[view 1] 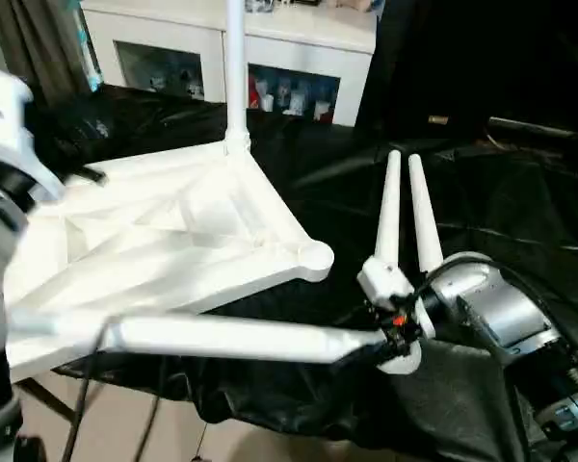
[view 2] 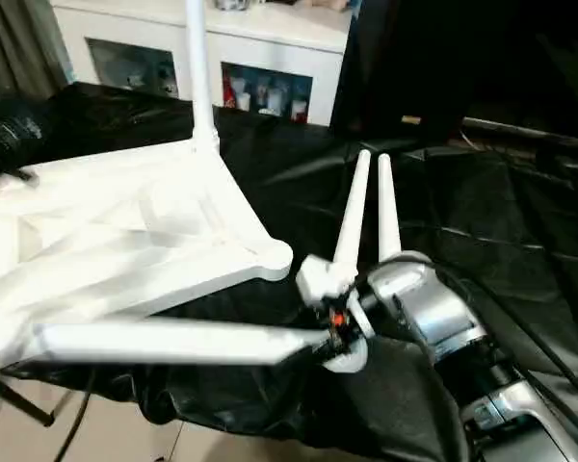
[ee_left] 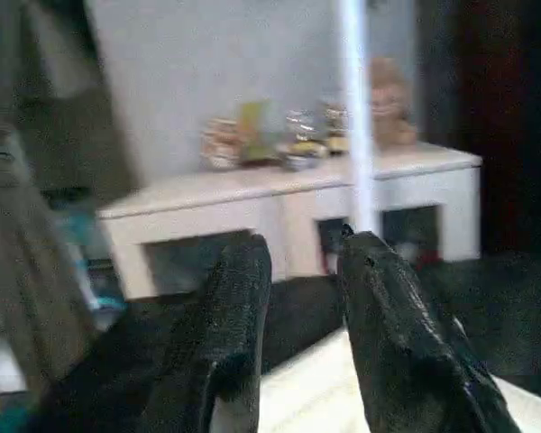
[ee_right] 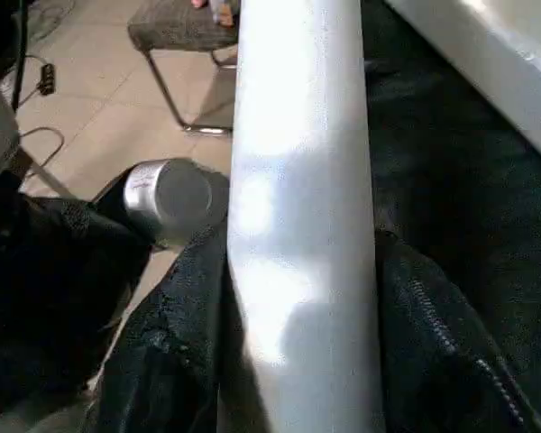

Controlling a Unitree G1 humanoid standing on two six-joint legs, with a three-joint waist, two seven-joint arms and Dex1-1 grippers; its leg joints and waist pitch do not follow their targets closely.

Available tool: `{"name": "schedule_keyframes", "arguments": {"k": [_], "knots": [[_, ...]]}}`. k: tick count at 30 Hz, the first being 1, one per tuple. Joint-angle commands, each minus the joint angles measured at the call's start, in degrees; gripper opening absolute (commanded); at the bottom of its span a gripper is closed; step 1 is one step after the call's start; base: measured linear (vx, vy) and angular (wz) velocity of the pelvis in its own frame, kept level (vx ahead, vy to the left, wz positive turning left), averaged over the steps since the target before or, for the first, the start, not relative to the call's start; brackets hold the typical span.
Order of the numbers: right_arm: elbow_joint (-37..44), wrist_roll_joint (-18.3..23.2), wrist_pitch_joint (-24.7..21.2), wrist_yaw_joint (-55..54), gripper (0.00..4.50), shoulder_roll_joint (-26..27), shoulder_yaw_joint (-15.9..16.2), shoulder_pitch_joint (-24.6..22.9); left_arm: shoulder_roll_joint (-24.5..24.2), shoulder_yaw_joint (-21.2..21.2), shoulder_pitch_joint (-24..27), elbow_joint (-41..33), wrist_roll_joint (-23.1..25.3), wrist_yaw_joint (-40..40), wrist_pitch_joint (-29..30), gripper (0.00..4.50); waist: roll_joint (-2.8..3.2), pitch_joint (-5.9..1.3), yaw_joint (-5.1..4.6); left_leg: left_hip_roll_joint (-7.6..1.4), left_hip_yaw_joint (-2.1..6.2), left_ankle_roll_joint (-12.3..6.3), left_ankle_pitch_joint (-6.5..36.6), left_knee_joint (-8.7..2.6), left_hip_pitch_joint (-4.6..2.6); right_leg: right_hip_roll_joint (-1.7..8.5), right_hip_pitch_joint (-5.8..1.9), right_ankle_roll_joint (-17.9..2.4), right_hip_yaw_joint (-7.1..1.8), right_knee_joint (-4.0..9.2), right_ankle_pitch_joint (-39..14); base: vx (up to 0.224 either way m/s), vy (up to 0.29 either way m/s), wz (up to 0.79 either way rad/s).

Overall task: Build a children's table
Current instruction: Insert table leg to table base

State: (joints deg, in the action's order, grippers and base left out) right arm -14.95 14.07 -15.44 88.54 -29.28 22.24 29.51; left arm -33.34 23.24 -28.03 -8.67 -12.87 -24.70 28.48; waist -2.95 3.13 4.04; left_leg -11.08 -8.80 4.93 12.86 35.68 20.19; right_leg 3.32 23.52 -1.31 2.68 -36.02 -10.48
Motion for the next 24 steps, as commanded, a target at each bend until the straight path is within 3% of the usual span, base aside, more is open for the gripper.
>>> {"name": "schedule_keyframes", "arguments": {"k": [1,8,10,12,19,20,21,23,24], "knots": [[1.21,0.47,1.21,-0.61,1.84,-0.65,-1.89,0.80,-0.95,0.15,-0.68,2.12,1.20,-0.06,-1.19,1.49,0.86,-3.49,0.31,-1.56,0.30,-2.60,7.39,-4.50,0.28,3.84,-3.10,-11.64,-2.30,3.99,-11.96,0.000,0.000,0.00],[-1.02,-4.36,3.67,-5.20,1.84,-0.33,-0.72,0.97,-1.88,-2.02,-1.43,3.47,2.40,-0.16,-4.17,1.49,0.80,-3.52,1.14,-1.77,0.20,-1.77,6.44,-4.59,0.12,4.01,-2.94,-12.74,-2.34,3.62,-9.58,0.000,0.000,0.00],[-2.46,-7.18,6.33,-6.84,1.84,-0.95,0.39,1.36,-2.60,-3.49,-1.15,3.79,2.91,-1.20,-4.59,1.49,0.75,-3.54,1.27,-1.77,0.10,-1.68,6.53,-4.53,-0.01,4.02,-2.81,-12.94,-2.36,3.53,-9.10,0.000,0.000,0.00],[-2.39,-8.18,7.29,-6.83,1.84,-1.50,1.02,1.28,-3.44,-4.76,-0.70,4.08,3.12,-2.66,-5.05,1.49,0.50,-3.47,1.39,-1.68,0.08,-1.64,6.72,-4.59,0.12,4.02,-2.90,-12.48,-2.41,3.58,-9.75,0.000,0.000,0.00],[7.66,-2.92,2.10,3.09,1.84,-7.77,0.69,-1.28,-5.87,-9.37,2.42,3.31,2.13,-9.38,-4.68,1.49,0.71,-3.28,1.59,-1.95,0.26,-2.11,8.10,-4.83,0.13,4.09,-3.09,-11.69,-2.52,3.71,-10.76,0.000,0.000,0.00],[10.05,-0.63,1.63,3.73,1.84,-11.00,1.97,-1.75,-6.11,-10.06,2.98,2.88,2.01,-10.09,-4.31,1.49,0.84,-3.20,1.69,-2.05,0.33,-2.17,8.41,-4.95,0.14,4.14,-3.08,-11.57,-2.54,3.71,-10.95,0.000,0.000,0.00],[10.05,-0.63,1.63,3.73,1.84,-11.00,1.97,-1.75,-6.11,-10.06,2.98,2.88,2.01,-10.09,-4.31,1.49,0.78,-3.22,1.75,-2.12,0.23,-2.33,8.77,-4.82,0.03,4.16,-2.95,-11.56,-2.60,3.77,-11.21,0.000,0.000,0.00],[13.84,3.03,1.82,3.96,1.84,-17.78,4.74,-2.37,-6.93,-11.54,4.02,2.84,2.26,-11.86,-4.44,1.49,0.97,-3.15,1.89,-2.07,0.27,-2.15,9.49,-4.88,-0.09,4.11,-2.90,-11.24,-2.54,4.07,-12.82,0.000,0.000,0.00],[14.31,3.44,2.06,3.96,1.84,-18.92,5.15,-2.45,-7.10,-11.81,4.18,2.91,2.35,-12.19,-4.55,1.49,0.75,-3.13,1.99,-2.06,0.26,-2.24,9.71,-4.84,-0.03,4.11,-3.00,-10.92,-2.59,4.04,-13.57,0.000,0.000,0.00]]}}
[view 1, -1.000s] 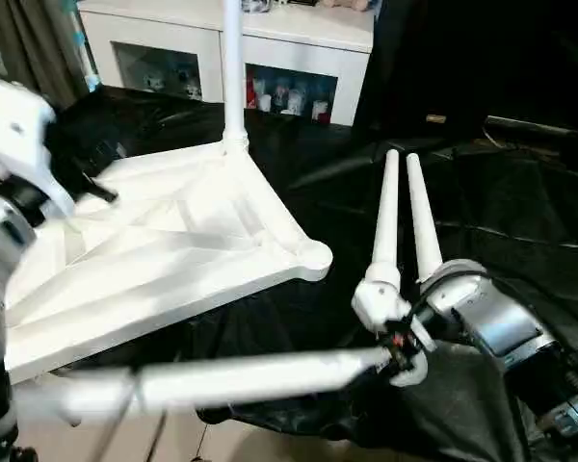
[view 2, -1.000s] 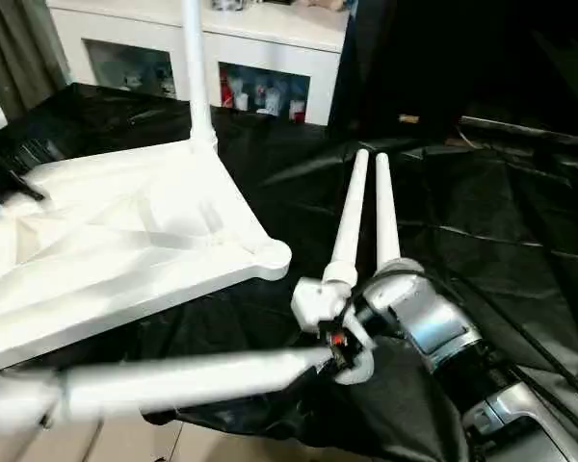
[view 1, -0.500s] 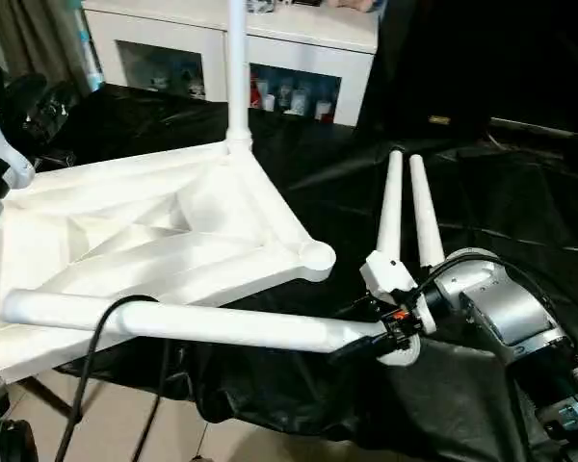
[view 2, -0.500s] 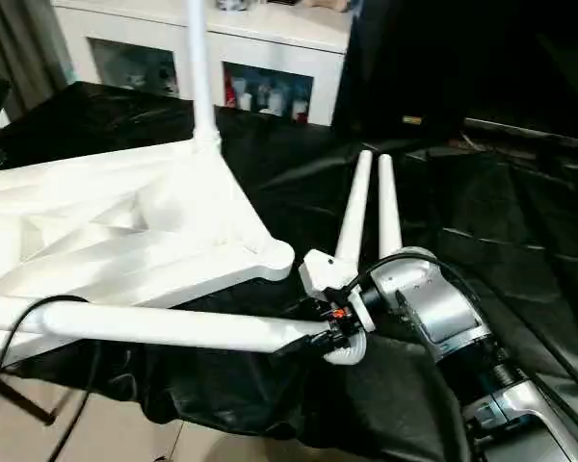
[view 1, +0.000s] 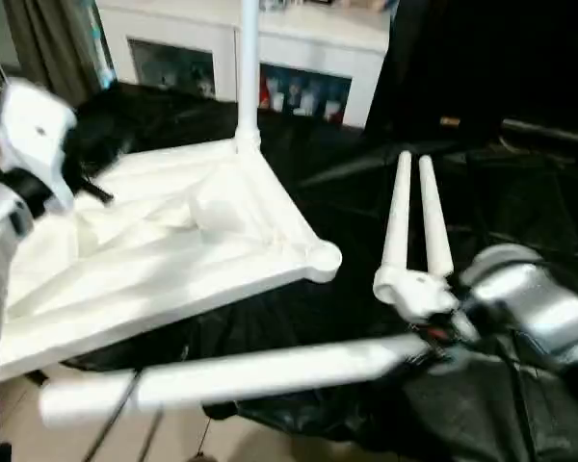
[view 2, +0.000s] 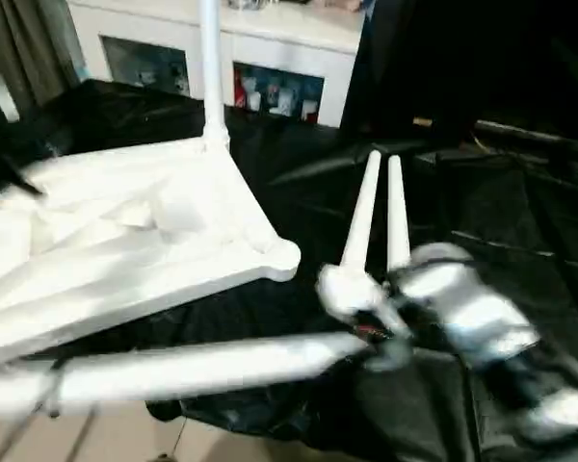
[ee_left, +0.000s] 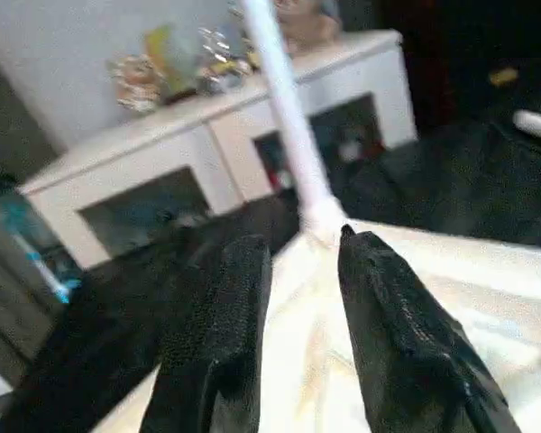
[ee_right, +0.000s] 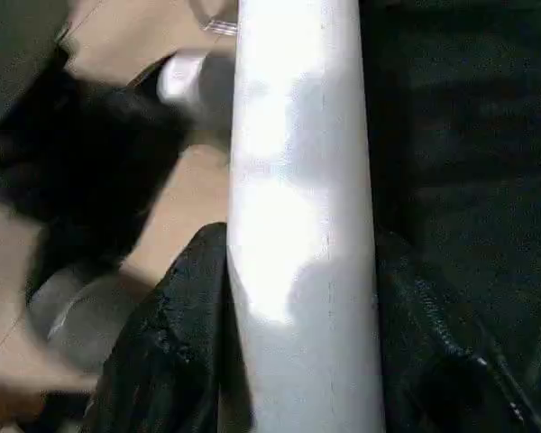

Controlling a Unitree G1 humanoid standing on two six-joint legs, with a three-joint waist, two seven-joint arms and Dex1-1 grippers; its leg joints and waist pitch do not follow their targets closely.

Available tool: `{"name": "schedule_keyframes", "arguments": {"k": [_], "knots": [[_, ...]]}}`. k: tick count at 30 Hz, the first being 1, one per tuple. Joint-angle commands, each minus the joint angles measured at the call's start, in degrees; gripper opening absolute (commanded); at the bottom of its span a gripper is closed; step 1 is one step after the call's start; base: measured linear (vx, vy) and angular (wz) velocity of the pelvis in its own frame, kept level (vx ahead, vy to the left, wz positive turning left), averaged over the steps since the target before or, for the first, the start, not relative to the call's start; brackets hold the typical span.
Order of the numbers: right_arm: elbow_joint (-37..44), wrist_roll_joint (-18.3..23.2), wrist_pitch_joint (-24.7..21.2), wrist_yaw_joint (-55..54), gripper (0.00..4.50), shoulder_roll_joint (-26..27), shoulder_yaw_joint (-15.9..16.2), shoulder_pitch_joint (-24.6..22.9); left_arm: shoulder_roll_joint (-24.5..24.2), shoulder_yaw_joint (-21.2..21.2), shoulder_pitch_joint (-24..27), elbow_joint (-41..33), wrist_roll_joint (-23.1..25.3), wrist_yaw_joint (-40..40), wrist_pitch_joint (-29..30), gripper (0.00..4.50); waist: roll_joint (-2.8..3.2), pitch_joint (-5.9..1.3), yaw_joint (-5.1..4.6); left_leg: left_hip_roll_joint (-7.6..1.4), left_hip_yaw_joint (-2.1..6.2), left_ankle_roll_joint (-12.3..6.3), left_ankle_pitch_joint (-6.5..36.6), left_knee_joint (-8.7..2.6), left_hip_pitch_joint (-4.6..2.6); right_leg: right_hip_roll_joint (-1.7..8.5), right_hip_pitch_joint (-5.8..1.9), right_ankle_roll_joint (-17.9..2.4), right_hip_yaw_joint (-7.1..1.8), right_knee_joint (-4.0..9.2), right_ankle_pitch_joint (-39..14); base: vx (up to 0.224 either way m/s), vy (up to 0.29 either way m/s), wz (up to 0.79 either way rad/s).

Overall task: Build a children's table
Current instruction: Insert table leg to table base

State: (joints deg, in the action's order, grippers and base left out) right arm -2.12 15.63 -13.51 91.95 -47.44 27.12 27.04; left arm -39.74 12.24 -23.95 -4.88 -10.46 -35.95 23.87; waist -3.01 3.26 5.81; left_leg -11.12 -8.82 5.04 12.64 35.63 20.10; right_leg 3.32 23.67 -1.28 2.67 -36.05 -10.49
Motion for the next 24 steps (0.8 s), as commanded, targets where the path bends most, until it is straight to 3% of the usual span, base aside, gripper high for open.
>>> {"name": "schedule_keyframes", "arguments": {"k": [1,2,4,5,7,9,13,14,15,20,24], "knots": [[2.09,2.26,0.55,0.55,1.84,-2.32,0.79,-0.07,-1.02,-1.15,0.33,-0.70,0.07,-1.48,-0.17,1.49,0.96,-3.13,0.20,-1.97,0.24,-2.37,10.44,-4.85,0.13,4.10,-2.99,-10.91,-2.61,4.18,-14.45,0.000,0.000,0.00],[2.09,2.26,0.55,0.55,1.84,-2.32,0.79,-0.07,-1.02,-1.15,0.33,-0.70,0.07,-1.48,-0.17,1.49,0.79,-3.05,0.17,-1.91,0.25,-2.17,11.31,-4.86,0.26,4.14,-3.02,-10.35,-2.58,4.47,-16.77,0.000,0.000,0.00],[2.80,3.97,2.31,0.55,1.84,-8.76,2.50,-0.13,-1.70,-1.96,0.25,0.18,0.01,-2.88,-0.42,1.49,0.55,-3.00,0.33,-1.94,0.34,-2.04,11.65,-4.89,0.15,4.22,-2.94,-9.31,-2.56,4.71,-19.55,0.000,0.000,0.00],[2.80,3.97,2.31,0.55,1.84,-8.76,2.50,-0.13,-1.70,-1.96,0.25,0.18,0.01,-2.88,-0.42,1.49,0.62,-3.11,0.41,-2.04,0.28,-2.18,11.33,-4.72,-0.01,4.18,-2.76,-9.41,-2.66,4.64,-19.03,0.000,0.000,0.00],[2.38,3.80,4.48,0.55,1.84,-15.80,4.37,-0.34,-2.02,-2.90,0.85,0.69,0.29,-4.07,-0.81,1.49,0.44,-3.04,0.38,-1.98,0.24,-2.39,10.93,-4.74,0.28,4.06,-2.90,-9.69,-2.62,4.56,-18.17,0.000,0.000,0.00],[1.15,4.37,5.36,0.55,1.84,-19.53,5.31,-0.20,-2.16,-3.71,1.58,0.48,0.56,-4.55,-1.15,1.49,0.32,-2.99,0.59,-1.92,0.13,-2.99,11.22,-4.58,0.30,4.05,-2.85,-9.56,-2.66,4.67,-18.97,0.000,0.000,0.00],[-1.75,7.76,4.98,0.55,1.84,-23.23,3.87,-0.02,-1.50,-4.19,2.74,-0.19,-0.18,-5.03,-0.63,1.49,0.49,-3.06,0.65,-1.97,0.22,-3.41,11.17,-4.51,0.39,4.08,-2.75,-9.53,-2.50,4.73,-19.65,0.000,0.000,0.00],[-1.75,7.76,4.98,0.55,1.84,-23.23,3.87,-0.02,-1.50,-4.19,2.74,-0.19,-0.18,-5.03,-0.63,1.49,0.30,-3.09,0.58,-1.92,0.20,-3.55,10.93,-4.46,0.53,4.03,-2.87,-9.67,-2.47,4.74,-19.27,0.000,0.000,0.00],[-3.55,10.86,4.43,0.55,1.84,-25.31,2.89,0.20,-1.53,-4.61,3.48,0.22,-0.11,-5.66,-1.11,1.49,0.23,-3.09,0.56,-1.92,0.21,-3.71,10.85,-4.45,0.58,3.96,-2.88,-9.71,-2.42,4.71,-19.17,0.000,0.000,0.00],[-5.10,14.51,2.28,0.55,1.84,-27.04,1.56,1.13,-1.23,-4.91,3.98,0.25,-0.50,-6.40,-0.97,1.49,0.38,-3.13,0.55,-1.83,0.13,-4.30,10.90,-4.27,0.54,3.78,-2.85,-10.44,-2.32,4.80,-18.86,0.000,0.000,0.00],[-9.53,19.93,0.08,0.55,1.84,-27.72,0.17,3.30,-1.19,-5.73,5.28,1.29,-0.21,-6.59,-1.80,1.49,0.39,-3.21,0.44,-1.81,0.12,-4.50,10.69,-4.15,0.54,3.73,-2.84,-10.97,-2.18,4.75,-18.44,0.000,0.000,0.00]]}}
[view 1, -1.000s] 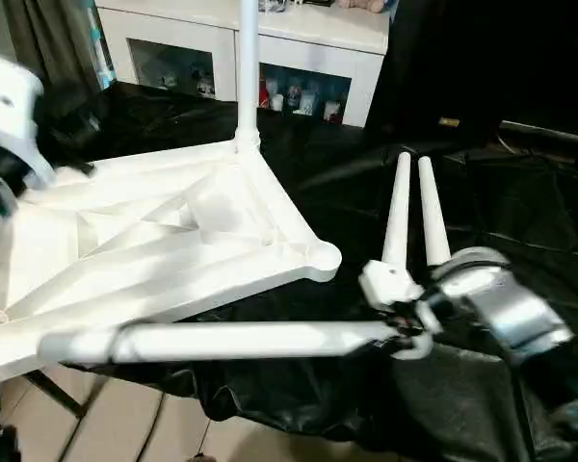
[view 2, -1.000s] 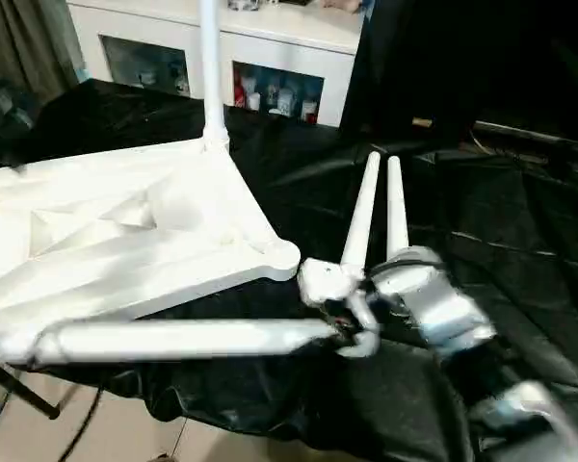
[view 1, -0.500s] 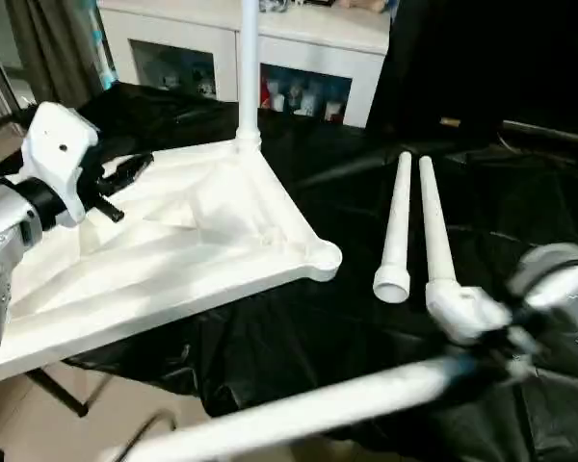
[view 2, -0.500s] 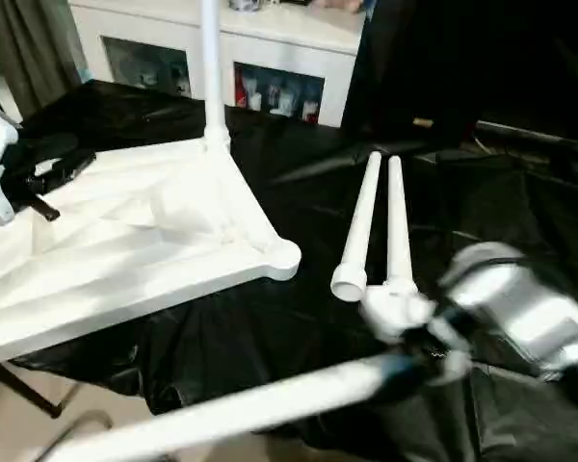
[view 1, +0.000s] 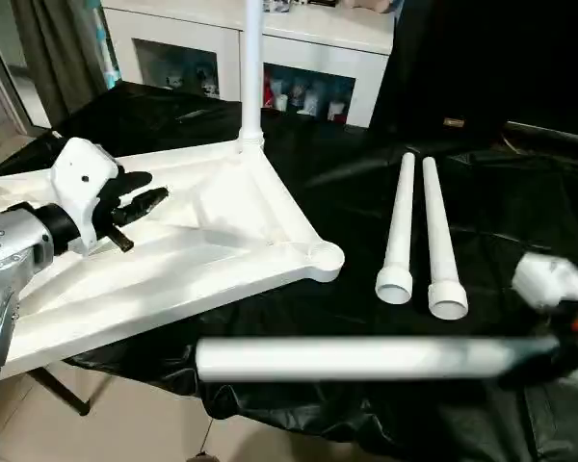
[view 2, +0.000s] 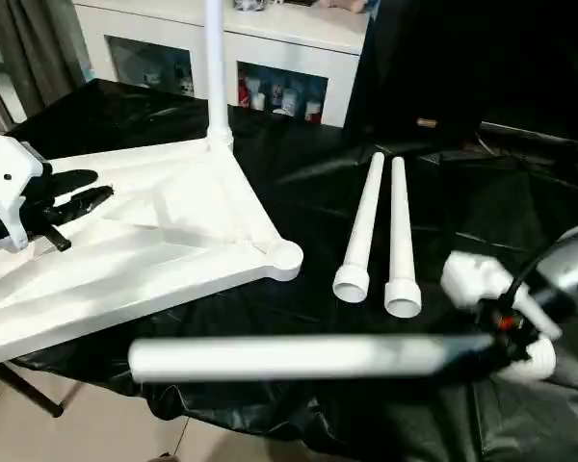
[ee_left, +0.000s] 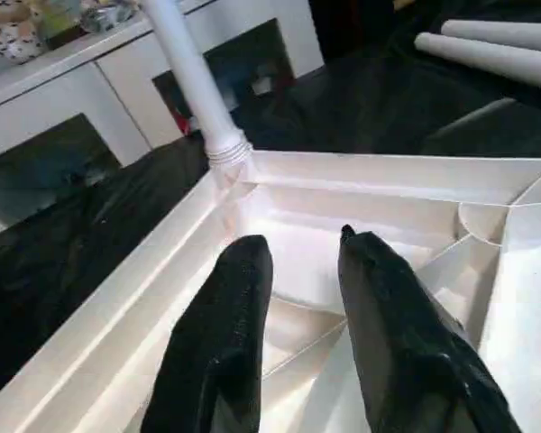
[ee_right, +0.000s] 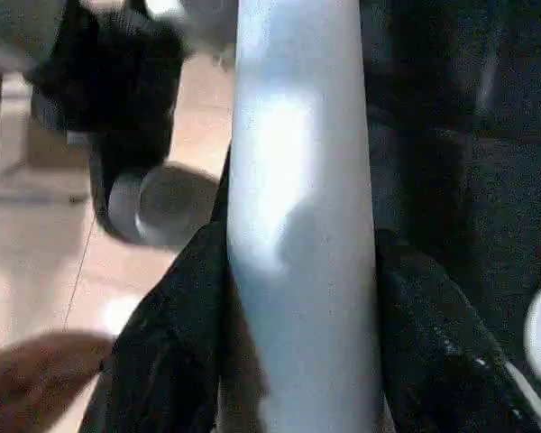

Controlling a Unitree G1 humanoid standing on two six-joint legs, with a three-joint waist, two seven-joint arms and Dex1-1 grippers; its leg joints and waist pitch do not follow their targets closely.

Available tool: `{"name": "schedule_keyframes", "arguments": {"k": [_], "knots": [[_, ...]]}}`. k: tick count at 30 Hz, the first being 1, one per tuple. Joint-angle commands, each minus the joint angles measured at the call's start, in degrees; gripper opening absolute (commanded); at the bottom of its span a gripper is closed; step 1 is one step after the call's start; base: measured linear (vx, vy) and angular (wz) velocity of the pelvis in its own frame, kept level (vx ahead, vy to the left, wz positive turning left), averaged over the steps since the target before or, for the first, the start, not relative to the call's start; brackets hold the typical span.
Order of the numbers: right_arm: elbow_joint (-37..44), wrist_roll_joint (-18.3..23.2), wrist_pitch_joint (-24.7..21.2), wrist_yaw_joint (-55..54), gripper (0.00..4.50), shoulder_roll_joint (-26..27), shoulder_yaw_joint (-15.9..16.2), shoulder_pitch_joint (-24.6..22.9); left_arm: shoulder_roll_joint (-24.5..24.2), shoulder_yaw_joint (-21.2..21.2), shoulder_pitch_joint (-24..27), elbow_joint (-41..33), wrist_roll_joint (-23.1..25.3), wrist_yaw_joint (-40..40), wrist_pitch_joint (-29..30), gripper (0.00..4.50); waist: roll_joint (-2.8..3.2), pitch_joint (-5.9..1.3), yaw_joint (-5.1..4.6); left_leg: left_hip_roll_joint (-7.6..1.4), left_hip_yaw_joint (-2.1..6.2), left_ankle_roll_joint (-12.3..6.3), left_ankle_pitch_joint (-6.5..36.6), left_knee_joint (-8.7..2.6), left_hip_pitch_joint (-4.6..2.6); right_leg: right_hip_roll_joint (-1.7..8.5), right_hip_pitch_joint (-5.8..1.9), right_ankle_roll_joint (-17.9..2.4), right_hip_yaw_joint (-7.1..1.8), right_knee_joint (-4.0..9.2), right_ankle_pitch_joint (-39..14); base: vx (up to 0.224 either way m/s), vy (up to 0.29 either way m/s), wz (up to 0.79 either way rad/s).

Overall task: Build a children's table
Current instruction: Insert table leg to table base

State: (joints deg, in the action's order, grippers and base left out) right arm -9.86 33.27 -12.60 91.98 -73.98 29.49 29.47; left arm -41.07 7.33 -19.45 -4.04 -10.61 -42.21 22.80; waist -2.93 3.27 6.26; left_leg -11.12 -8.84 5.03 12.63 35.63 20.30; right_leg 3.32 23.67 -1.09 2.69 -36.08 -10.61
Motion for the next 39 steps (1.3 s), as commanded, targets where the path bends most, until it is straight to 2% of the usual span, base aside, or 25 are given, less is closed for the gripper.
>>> {"name": "schedule_keyframes", "arguments": {"k": [1,3,6,8,12,14,15,16,17,18,19,20,21,22,24,25,28,29,30,31,33,34,37,38,39], "knots": [[-1.96,2.40,-0.88,0.52,1.84,-1.14,-2.29,0.89,0.14,-0.83,0.83,0.51,-0.01,-0.33,-0.79,1.49,0.33,-3.20,0.02,-1.78,0.10,-4.56,10.80,-4.12,0.31,3.72,-2.80,-11.18,-2.19,4.84,-18.47,0.000,0.000,0.00],[-4.14,3.89,-1.48,0.52,1.84,-0.67,-3.32,1.24,0.01,-0.97,1.43,1.28,0.54,-0.24,-1.37,1.49,0.27,-3.33,0.08,-1.73,0.04,-4.75,10.34,-4.03,0.38,3.65,-2.85,-11.26,-2.13,4.81,-17.98,0.000,0.000,0.00],[-8.76,4.37,-2.77,-2.43,1.84,7.74,-11.60,1.63,1.20,0.10,2.01,-0.63,-0.39,1.23,0.80,1.49,-0.05,-3.52,-0.08,-1.59,0.02,-4.65,8.60,-3.93,0.86,3.78,-3.07,-11.79,-2.11,4.43,-16.18,0.000,0.000,0.00],[-9.38,6.13,-3.28,-7.60,1.84,12.79,-14.68,1.55,2.89,1.28,2.32,-3.26,-1.91,3.03,3.57,1.49,-0.10,-3.56,-0.11,-1.58,0.21,-4.03,7.70,-3.98,0.73,3.82,-3.12,-12.06,-1.81,4.39,-15.74,0.000,0.000,0.00],[-4.59,14.60,-3.76,-22.78,1.84,23.76,-17.69,-1.94,7.26,2.61,4.55,-9.80,-3.83,8.69,8.43,1.49,0.69,-2.88,0.21,-1.56,0.26,-3.32,7.58,-4.34,0.58,3.71,-2.82,-12.73,-1.91,4.30,-13.41,0.000,0.000,0.00],[-3.26,15.66,-3.36,-26.29,1.84,26.37,-17.64,-3.19,8.00,2.43,5.32,-10.89,-3.92,9.58,8.75,1.49,0.43,-3.12,0.41,-1.50,0.20,-3.43,6.71,-4.28,0.53,3.55,-2.97,-12.10,-1.94,4.23,-12.41,0.000,0.000,0.00],[-1.70,15.44,-1.70,-30.60,1.84,30.05,-16.93,-4.99,9.15,1.98,5.57,-12.34,-5.03,10.06,10.00,1.49,0.94,-2.96,0.52,-1.43,0.17,-3.21,6.43,-4.43,0.67,3.48,-2.80,-11.99,-1.97,4.27,-11.93,0.000,0.000,0.00],[-1.38,14.31,-1.38,-32.11,1.84,32.78,-17.30,-5.78,10.17,1.88,5.20,-12.62,-5.75,10.58,10.38,1.49,0.96,-2.89,0.54,-1.47,0.17,-2.98,6.98,-4.50,0.61,3.45,-2.73,-11.86,-1.94,4.38,-12.49,0.000,0.000,0.00],[-1.35,14.22,-1.35,-32.24,1.84,33.02,-17.34,-5.85,10.26,1.88,5.17,-12.64,-5.82,10.62,10.42,1.49,1.58,-2.77,0.70,-1.43,0.17,-2.60,7.70,-4.51,0.46,3.46,-2.48,-11.95,-1.96,4.40,-12.95,0.000,0.000,0.00],[-1.14,11.58,-1.59,-34.02,1.84,37.30,-19.03,-6.83,12.13,1.85,4.33,-13.24,-6.96,11.61,11.79,1.66,2.69,-2.98,0.86,-1.40,0.29,-1.84,9.20,-4.51,0.23,3.37,-2.51,-12.41,-2.01,4.16,-11.86,0.000,0.000,0.00],[-1.04,10.80,-1.43,-34.96,1.84,38.66,-19.33,-7.16,12.85,1.88,3.99,-13.42,-7.53,11.95,12.39,1.76,2.17,-2.87,0.69,-1.53,-0.01,-1.75,9.51,-4.60,0.11,3.26,-2.27,-12.52,-2.07,4.56,-11.05,0.000,0.000,0.00],[0.13,8.91,-1.05,-41.39,1.84,43.61,-19.71,-8.34,15.72,2.35,2.37,-14.07,-10.19,13.18,14.61,1.76,2.67,-3.25,0.78,-1.42,0.22,-0.96,9.46,-4.51,0.12,3.36,-2.71,-13.11,-2.06,3.96,-9.88,0.000,0.000,0.00],[0.67,8.44,-0.84,-43.42,1.84,45.04,-19.60,-8.73,16.66,2.59,1.80,-14.10,-11.10,13.59,15.20,1.86,2.37,-3.17,0.83,-1.33,0.09,-0.43,8.29,-4.58,0.24,3.45,-2.55,-13.42,-2.06,4.19,-8.78,0.000,0.000,0.00],[1.88,8.09,-0.25,-46.61,1.84,47.24,-19.33,-9.68,19.29,2.92,0.37,-13.91,-12.62,15.19,15.90,1.86,3.45,-3.39,0.96,-1.28,0.30,0.03,8.22,-4.48,0.26,3.46,-2.73,-13.61,-2.04,3.84,-8.15,0.000,0.000,0.00],[5.02,9.50,0.08,-53.47,1.84,51.09,-18.62,-12.11,24.90,3.96,-1.93,-12.66,-16.36,18.46,17.17,2.18,2.44,-2.96,1.03,-1.14,0.02,-0.03,6.85,-4.53,0.66,3.31,-3.05,-13.28,-2.27,3.94,-6.01,0.000,0.000,0.00],[6.59,9.82,0.35,-56.35,1.84,52.61,-18.46,-13.33,27.49,4.07,-2.51,-12.29,-17.72,20.04,17.77,2.18,2.21,-3.20,1.15,-1.15,-0.04,-0.07,6.32,-4.46,0.67,3.38,-3.17,-13.09,-2.27,3.96,-6.27,0.000,0.000,0.00],[9.36,13.07,-0.20,-59.82,1.84,56.14,-18.93,-14.98,31.79,3.85,-2.79,-12.17,-21.93,20.91,19.26,2.35,2.78,-3.25,0.97,-1.07,0.15,-0.49,6.62,-4.64,1.09,3.51,-3.32,-9.45,-2.18,4.46,-11.19,0.000,0.000,0.00],[9.36,13.07,-0.20,-59.82,1.84,56.14,-18.93,-14.98,31.79,3.85,-2.79,-12.17,-21.93,20.91,19.26,2.46,2.78,-3.25,0.97,-1.07,0.15,-0.49,6.62,-4.64,1.09,3.51,-3.32,-9.45,-2.18,4.46,-11.19,0.000,0.000,0.00],[9.18,12.20,-0.29,-60.21,1.84,57.12,-18.55,-14.62,33.14,4.18,-2.97,-11.81,-23.79,21.08,19.79,2.64,2.78,-2.99,0.22,-0.97,0.14,-0.34,7.51,-4.72,1.24,3.35,-3.22,-8.40,-2.16,4.65,-12.30,0.000,0.000,0.00],[9.82,10.29,-1.17,-59.96,1.84,58.65,-18.93,-14.58,34.95,4.78,-3.10,-12.20,-26.19,21.56,21.74,2.64,2.10,-3.13,-0.14,-1.02,0.01,-0.53,7.63,-4.75,1.16,3.29,-3.25,-8.15,-2.16,4.90,-12.63,0.000,0.000,0.00],[11.45,9.43,-2.87,-61.33,1.84,61.31,-19.63,-14.00,36.60,5.60,-2.98,-13.37,-30.85,21.76,27.08,2.85,2.84,-3.19,-0.48,-0.97,0.10,0.18,7.02,-4.61,1.29,3.45,-3.22,-8.30,-2.20,4.64,-12.82,0.000,0.000,0.00],[11.72,9.56,-3.11,-61.50,1.84,61.53,-19.65,-13.93,36.63,5.66,-2.96,-13.50,-31.26,21.73,27.64,2.85,2.78,-3.20,-0.64,-0.93,0.06,0.14,6.81,-4.61,1.26,3.34,-3.18,-8.22,-2.19,4.63,-12.45,0.000,0.000,0.00],[12.50,11.81,-4.43,-61.17,1.84,61.74,-19.18,-13.14,36.69,3.87,-2.95,-11.77,-28.84,21.67,26.62,3.04,3.71,-2.52,-1.13,-0.97,0.34,-0.03,8.49,-4.97,1.25,3.07,-2.90,-7.18,-2.08,5.01,-12.77,0.000,0.000,0.00],[12.48,11.83,-4.45,-61.18,1.84,61.73,-19.14,-13.12,36.68,3.89,-3.00,-11.66,-28.82,21.75,26.59,3.04,3.35,-2.63,-1.36,-0.95,0.30,-0.25,9.40,-4.94,1.09,3.10,-3.09,-6.67,-2.09,5.17,-13.63,0.000,0.000,0.00],[12.48,12.07,-4.94,-60.86,1.84,61.27,-18.58,-13.06,37.02,4.22,-3.82,-10.35,-29.58,22.36,26.52,3.04,3.63,-2.29,-1.44,-0.87,0.25,-0.27,10.14,-5.04,1.07,3.00,-2.87,-6.35,-2.12,5.44,-14.64,0.000,0.000,0.00]]}}
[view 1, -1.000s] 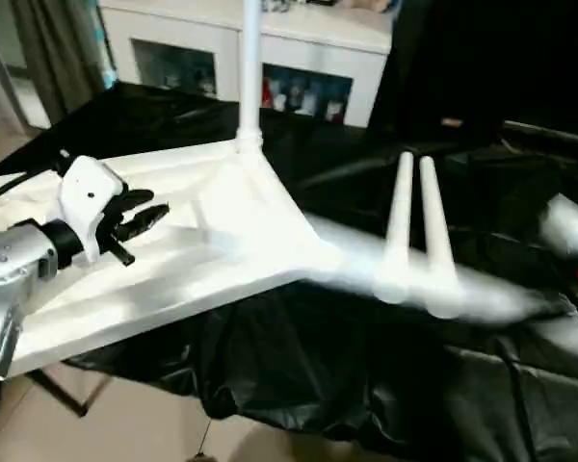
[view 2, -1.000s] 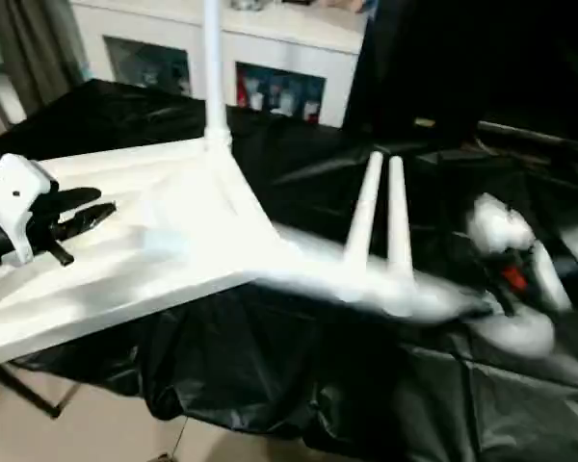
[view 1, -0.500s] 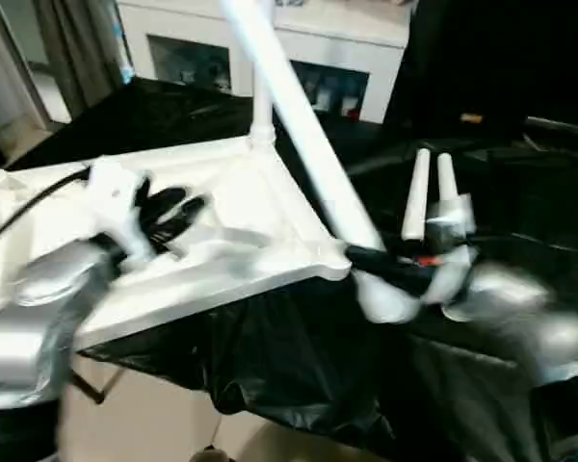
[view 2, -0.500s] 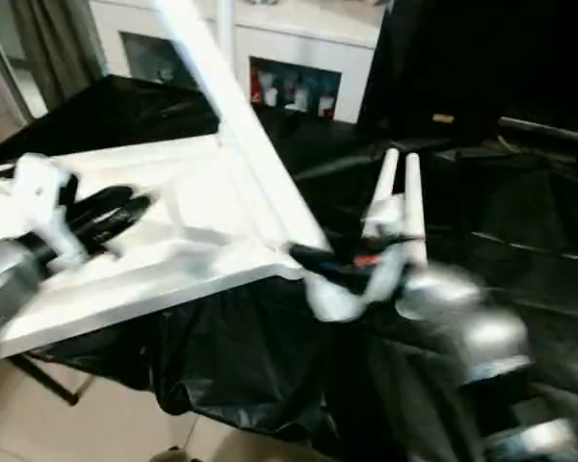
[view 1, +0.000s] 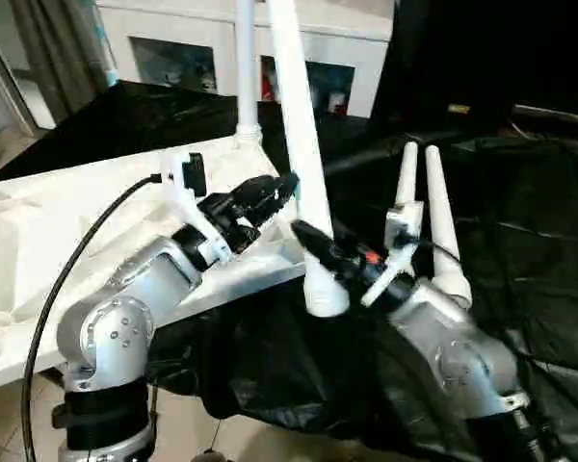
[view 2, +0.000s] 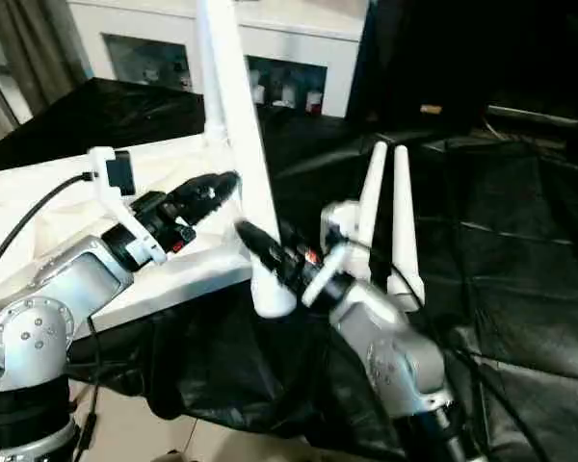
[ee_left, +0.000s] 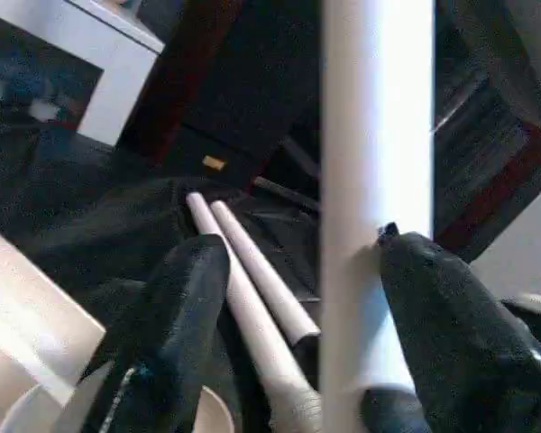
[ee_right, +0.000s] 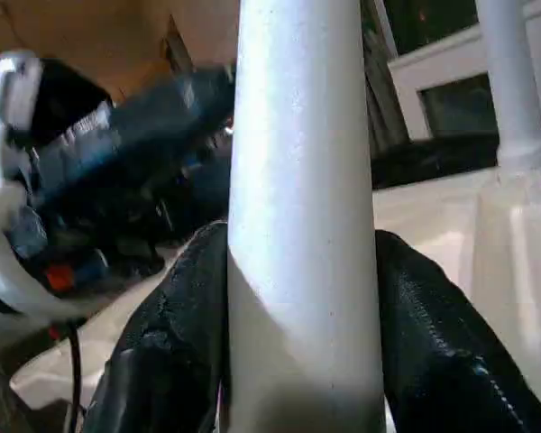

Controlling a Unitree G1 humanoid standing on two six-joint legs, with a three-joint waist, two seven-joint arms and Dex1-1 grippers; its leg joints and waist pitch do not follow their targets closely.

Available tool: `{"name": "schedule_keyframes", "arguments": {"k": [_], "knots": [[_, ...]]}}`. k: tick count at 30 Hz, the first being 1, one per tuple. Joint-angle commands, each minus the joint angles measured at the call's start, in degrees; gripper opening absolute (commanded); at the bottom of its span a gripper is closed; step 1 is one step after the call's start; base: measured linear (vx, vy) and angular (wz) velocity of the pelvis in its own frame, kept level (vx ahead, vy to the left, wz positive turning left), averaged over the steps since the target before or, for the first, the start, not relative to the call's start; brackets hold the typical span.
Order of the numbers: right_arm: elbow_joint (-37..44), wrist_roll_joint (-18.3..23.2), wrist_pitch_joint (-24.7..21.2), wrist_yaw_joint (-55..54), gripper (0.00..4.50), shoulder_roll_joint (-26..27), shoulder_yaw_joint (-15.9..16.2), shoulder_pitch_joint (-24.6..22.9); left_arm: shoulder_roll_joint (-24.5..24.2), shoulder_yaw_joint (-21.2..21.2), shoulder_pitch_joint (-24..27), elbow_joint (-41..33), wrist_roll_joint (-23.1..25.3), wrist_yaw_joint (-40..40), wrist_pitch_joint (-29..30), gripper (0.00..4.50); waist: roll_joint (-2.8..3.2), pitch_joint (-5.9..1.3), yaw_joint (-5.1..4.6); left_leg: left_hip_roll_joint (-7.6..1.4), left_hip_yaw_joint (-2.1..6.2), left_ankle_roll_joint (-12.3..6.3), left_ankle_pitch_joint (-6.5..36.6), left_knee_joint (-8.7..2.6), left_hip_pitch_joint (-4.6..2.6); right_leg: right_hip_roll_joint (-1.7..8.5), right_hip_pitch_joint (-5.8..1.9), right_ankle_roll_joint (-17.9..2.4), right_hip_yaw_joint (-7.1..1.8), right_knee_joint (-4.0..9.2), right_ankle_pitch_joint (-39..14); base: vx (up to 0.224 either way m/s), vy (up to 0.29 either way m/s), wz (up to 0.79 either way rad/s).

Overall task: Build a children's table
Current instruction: Insert table leg to table base

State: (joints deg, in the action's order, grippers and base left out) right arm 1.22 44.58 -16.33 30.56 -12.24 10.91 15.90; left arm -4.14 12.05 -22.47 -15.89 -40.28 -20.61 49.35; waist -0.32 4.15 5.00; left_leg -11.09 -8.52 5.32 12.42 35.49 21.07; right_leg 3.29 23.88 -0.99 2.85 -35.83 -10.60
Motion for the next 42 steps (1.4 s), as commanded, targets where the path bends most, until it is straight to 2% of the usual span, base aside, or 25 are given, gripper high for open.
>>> {"name": "schedule_keyframes", "arguments": {"k": [1,2,3,4,5,8,10,11,12,13,15,16,18,20,21,22,23,24,26,27,29,31,34,35,42], "knots": [[2.03,0.64,-2.15,1.24,1.84,-0.92,-0.20,0.21,0.97,-0.42,-1.52,1.66,-2.27,0.76,0.98,3.04,0.70,-3.44,-0.11,-0.77,-0.04,-0.44,9.52,-4.75,0.32,3.07,-3.43,-6.46,-2.28,5.01,-14.40,0.000,0.000,0.00],[2.14,0.66,-2.39,1.43,1.84,-0.83,-0.50,0.17,1.14,-0.54,-1.61,1.60,-2.57,0.74,1.25,3.04,0.70,-3.44,-0.11,-0.77,-0.04,-0.44,9.52,-4.75,0.32,3.07,-3.43,-6.46,-2.28,5.01,-14.40,0.000,0.000,0.00],[2.45,1.13,-3.23,1.87,1.84,-0.66,-1.14,0.14,1.43,-0.94,-1.86,1.46,-2.85,0.78,1.80,3.04,0.77,-3.51,0.06,-0.96,-0.02,-0.59,7.69,-4.70,0.39,3.15,-3.36,-7.46,-2.38,4.74,-11.52,0.000,0.000,0.00],[2.83,1.24,-4.07,2.17,1.84,-0.44,-1.62,0.14,1.55,-1.16,-2.11,1.26,-3.10,0.87,2.16,3.04,0.60,-3.57,0.03,-0.91,-0.02,-0.69,7.18,-4.64,0.53,3.18,-3.54,-7.78,-2.36,4.65,-10.82,0.000,0.000,0.00],[3.02,1.37,-4.57,2.36,1.84,-0.42,-1.89,0.34,1.80,-1.12,-2.45,1.16,-3.74,0.76,2.44,3.04,0.74,-3.78,0.19,-0.93,0.02,-0.86,6.53,-4.56,0.50,3.24,-3.68,-8.20,-2.33,4.49,-10.12,0.000,0.000,0.00],[3.46,3.28,-6.57,4.05,1.84,-0.51,-2.50,0.91,3.17,-0.46,-3.35,1.19,-7.28,-0.39,3.43,3.04,0.79,-3.81,0.25,-0.96,0.00,-1.07,5.22,-4.46,0.55,3.28,-3.73,-9.33,-2.31,4.24,-7.91,0.000,0.000,0.00],[2.89,5.44,-7.97,6.01,1.84,-1.14,-2.73,1.37,3.50,-1.34,-3.61,2.49,-7.54,-2.14,3.32,3.04,0.73,-3.83,0.36,-0.94,-0.04,-1.71,4.48,-4.37,0.66,3.33,-3.87,-10.16,-2.29,4.17,-6.39,0.000,0.000,0.00],[2.61,6.20,-8.59,6.80,1.84,-1.41,-2.80,1.42,3.31,-1.93,-3.41,2.62,-7.60,-3.02,3.15,3.04,1.15,-4.38,0.56,-1.00,0.07,-1.99,3.70,-4.17,0.47,3.44,-4.10,-10.44,-2.22,4.05,-5.34,0.000,0.000,0.00],[2.46,6.65,-9.08,7.42,1.84,-1.66,-2.93,1.52,3.50,-1.82,-3.36,2.56,-8.97,-3.65,3.70,3.04,1.42,-4.35,0.67,-0.96,0.07,-2.17,3.30,-4.16,0.57,3.42,-4.12,-10.64,-2.21,3.93,-4.86,0.000,0.000,0.00],[2.42,6.93,-9.50,7.94,1.84,-1.80,-3.02,1.58,3.62,-1.65,-3.34,2.48,-10.02,-4.08,4.14,3.04,1.23,-4.36,0.58,-0.95,-0.03,-2.21,3.23,-4.10,0.55,3.40,-4.13,-10.79,-2.24,4.03,-4.66,0.000,0.000,0.00],[3.20,7.71,-11.17,9.56,1.84,-1.97,-3.36,1.51,3.22,-1.59,-3.56,2.46,-10.62,-4.05,5.11,3.04,1.50,-4.37,0.71,-0.87,-0.06,-2.13,3.56,-4.02,0.61,3.47,-4.26,-11.41,-2.24,4.01,-5.20,0.000,0.000,0.00],[3.30,7.72,-11.27,9.62,1.84,-1.96,-3.40,1.50,3.15,-1.64,-3.59,2.52,-10.48,-3.91,5.19,3.04,1.35,-4.31,0.72,-0.89,-0.10,-2.27,3.85,-4.08,0.59,3.44,-4.21,-11.24,-2.23,4.20,-6.35,0.000,0.000,0.00],[3.84,7.56,-11.83,10.02,1.84,-1.84,-3.89,1.47,2.54,-2.86,-3.66,3.19,-8.44,-3.03,4.81,3.04,1.71,-4.33,0.87,-0.88,-0.10,-2.10,4.14,-4.05,0.59,3.52,-4.17,-10.69,-2.24,4.36,-8.45,0.000,0.000,0.00],[3.66,7.01,-11.75,10.38,1.84,-1.70,-3.87,1.38,3.10,-3.26,-3.85,4.56,-6.29,-1.13,3.21,3.04,1.69,-4.30,0.96,-0.95,-0.08,-2.09,4.59,-4.16,0.55,3.49,-4.06,-9.94,-2.24,4.59,-10.20,0.000,0.000,0.00],[3.47,6.09,-11.25,10.02,1.84,-1.41,-3.31,1.27,3.93,-2.27,-4.17,5.61,-5.70,0.98,2.38,2.76,3.07,-4.15,0.67,-1.13,-0.15,-1.62,6.92,-4.17,0.15,3.29,-3.59,-9.13,-2.09,5.32,-12.08,0.000,0.000,0.00],[3.50,5.03,-10.89,8.95,1.84,-1.10,-2.73,1.36,4.54,-1.16,-4.60,6.26,-5.95,2.23,1.91,2.69,2.95,-4.07,0.58,-0.98,-0.06,-1.36,7.54,-4.25,0.21,3.35,-3.82,-9.04,-2.03,5.30,-13.01,0.000,0.000,0.00],[3.68,4.70,-10.92,8.39,1.84,-0.88,-2.50,1.51,4.70,-0.56,-4.90,6.51,-6.47,2.56,1.93,2.69,2.68,-4.32,0.69,-0.82,-0.10,-1.00,7.14,-4.18,0.21,3.36,-4.01,-8.92,-2.06,5.20,-13.65,0.000,0.000,0.00],[4.60,5.76,-11.27,7.67,1.84,-0.11,-2.88,1.78,4.72,0.03,-5.30,6.52,-8.18,1.96,2.68,2.69,2.80,-4.45,0.90,-0.74,-0.19,-1.20,6.30,-4.04,0.13,3.44,-3.85,-8.93,-2.19,5.21,-13.76,0.000,0.000,0.00],[5.26,7.20,-11.67,7.89,1.83,0.50,-3.57,1.71,4.64,0.07,-5.33,6.45,-9.19,1.35,3.16,2.53,3.10,-4.54,0.92,-0.79,-0.05,-1.42,5.20,-4.06,0.44,3.46,-3.96,-9.04,-2.12,4.96,-13.16,0.000,0.000,0.00],[5.50,7.97,-12.32,8.81,1.83,0.60,-4.10,1.46,4.44,0.19,-5.41,6.59,-9.60,1.12,3.28,2.26,2.67,-4.59,1.04,-0.77,0.02,-1.77,4.39,-4.05,0.73,3.48,-4.15,-8.63,-2.01,4.94,-12.86,0.000,0.000,0.00],[5.45,7.99,-12.63,9.21,1.83,0.53,-4.25,1.44,4.31,0.24,-5.52,6.73,-9.66,1.12,3.22,2.25,2.97,-4.68,1.08,-0.80,0.03,-2.10,3.52,-3.96,0.71,3.38,-3.97,-8.62,-1.99,4.84,-11.96,0.000,0.000,0.00],[5.42,7.70,-13.52,10.96,1.83,-0.33,-3.99,1.20,4.49,1.05,-5.74,6.92,-10.50,1.58,2.73,2.06,2.77,-4.73,1.16,-0.83,0.03,-2.16,3.21,-3.99,0.78,3.42,-4.07,-8.50,-1.96,4.76,-11.79,0.000,0.000,0.00],[5.20,7.45,-14.44,11.97,1.83,-0.78,-4.19,1.35,4.00,1.28,-6.01,7.04,-10.55,1.68,2.49,1.97,2.88,-4.85,1.39,-0.87,0.01,-2.33,2.88,-3.94,0.69,3.46,-3.98,-8.79,-1.95,4.63,-10.81,0.000,0.000,0.00],[4.97,7.29,-14.61,12.44,1.83,-1.06,-4.34,1.43,3.72,1.27,-5.93,6.88,-10.63,1.54,2.63,1.96,2.72,-4.87,1.44,-0.88,-0.01,-2.45,2.68,-3.93,0.71,3.47,-4.00,-8.75,-1.93,4.65,-10.56,0.000,0.000,0.00],[4.38,7.27,-15.01,13.10,1.83,-1.18,-4.64,1.78,3.19,1.87,-5.91,6.21,-11.80,1.31,2.12,1.93,2.60,-4.94,1.94,-0.93,-0.10,-2.64,1.86,-3.87,0.72,3.60,-3.94,-8.81,-1.92,4.50,-10.03,0.000,0.000,0.00]]}}
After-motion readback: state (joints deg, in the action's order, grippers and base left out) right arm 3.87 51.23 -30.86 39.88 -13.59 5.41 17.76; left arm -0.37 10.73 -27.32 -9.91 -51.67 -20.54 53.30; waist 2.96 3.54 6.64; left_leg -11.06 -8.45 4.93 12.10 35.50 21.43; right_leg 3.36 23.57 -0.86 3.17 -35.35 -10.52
